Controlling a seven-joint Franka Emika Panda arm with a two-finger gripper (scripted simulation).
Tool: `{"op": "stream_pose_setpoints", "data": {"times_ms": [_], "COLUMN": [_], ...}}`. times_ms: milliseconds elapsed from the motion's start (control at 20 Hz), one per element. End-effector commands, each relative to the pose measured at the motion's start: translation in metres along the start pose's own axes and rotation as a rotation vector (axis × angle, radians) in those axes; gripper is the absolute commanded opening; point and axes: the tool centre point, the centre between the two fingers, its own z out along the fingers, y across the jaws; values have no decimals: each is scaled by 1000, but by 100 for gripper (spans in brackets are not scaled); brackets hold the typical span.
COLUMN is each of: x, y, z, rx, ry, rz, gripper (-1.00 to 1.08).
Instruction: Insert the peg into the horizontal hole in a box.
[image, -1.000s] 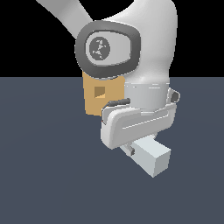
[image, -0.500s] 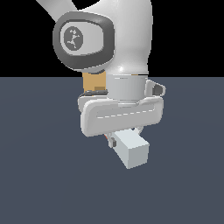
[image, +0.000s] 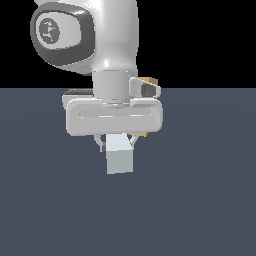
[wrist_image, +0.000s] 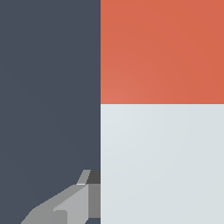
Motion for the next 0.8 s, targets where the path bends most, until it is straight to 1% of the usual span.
{"op": "stream_pose_setpoints", "data": {"times_ms": [0,350,750], "x": [10,39,73], "y": [-11,-38,-60], "z": [-8,-23,-38], "rx": [-6,-6,-6], "ry": [-1,0,1], "rz": [59,208,358], "gripper": [-100,-100,-100]}}
